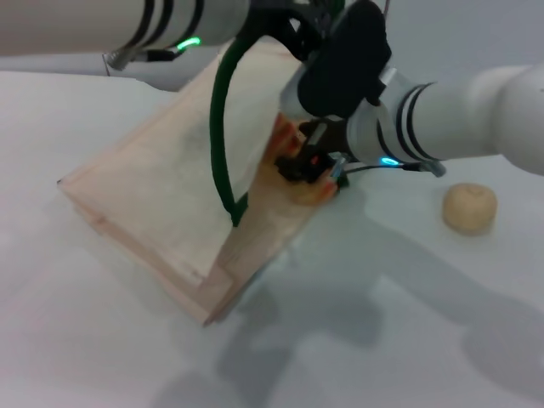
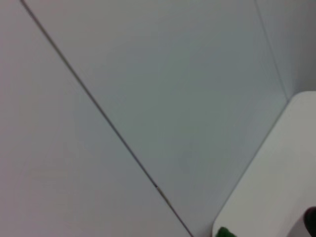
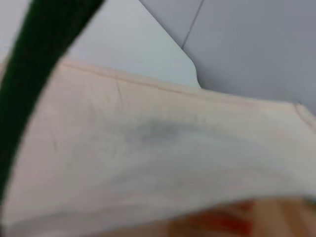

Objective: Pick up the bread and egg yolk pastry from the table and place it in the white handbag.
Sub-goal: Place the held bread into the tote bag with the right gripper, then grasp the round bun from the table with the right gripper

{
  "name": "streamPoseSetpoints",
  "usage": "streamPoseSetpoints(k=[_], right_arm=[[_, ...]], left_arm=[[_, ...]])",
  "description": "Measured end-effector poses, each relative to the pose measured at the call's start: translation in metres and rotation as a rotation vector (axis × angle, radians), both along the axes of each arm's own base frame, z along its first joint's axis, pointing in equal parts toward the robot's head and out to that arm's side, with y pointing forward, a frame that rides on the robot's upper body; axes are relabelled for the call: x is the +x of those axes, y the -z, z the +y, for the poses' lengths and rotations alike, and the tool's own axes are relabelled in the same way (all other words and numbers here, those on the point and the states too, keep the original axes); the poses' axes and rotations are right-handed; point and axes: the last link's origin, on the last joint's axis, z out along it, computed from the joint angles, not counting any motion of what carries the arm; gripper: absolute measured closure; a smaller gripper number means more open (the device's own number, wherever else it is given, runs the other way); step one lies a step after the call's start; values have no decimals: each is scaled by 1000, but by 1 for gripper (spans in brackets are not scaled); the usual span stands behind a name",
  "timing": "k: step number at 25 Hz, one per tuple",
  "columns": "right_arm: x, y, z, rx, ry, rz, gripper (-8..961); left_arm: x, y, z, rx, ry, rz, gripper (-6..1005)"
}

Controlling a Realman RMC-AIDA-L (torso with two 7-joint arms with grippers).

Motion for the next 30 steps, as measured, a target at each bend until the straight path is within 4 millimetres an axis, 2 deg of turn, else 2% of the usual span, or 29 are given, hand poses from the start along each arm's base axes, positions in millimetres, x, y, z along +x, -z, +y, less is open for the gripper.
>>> streamPoseSetpoints(k=[9,16,22,30], right_arm=[[0,-35,-3,61,13,19,140],[15,-51,-12,58,75,-33,96],[31,-80,-25,169,96,-56,79],[47,-95,-25,232,157,-34,84]], left_arm=[[-6,1,-1,-8,-17,1,865],[-11,-2,1,1,-51,-20,866],[-15,-8,5,35,-65,-22,867],[-22,-14,9,70,-88,-39,867]])
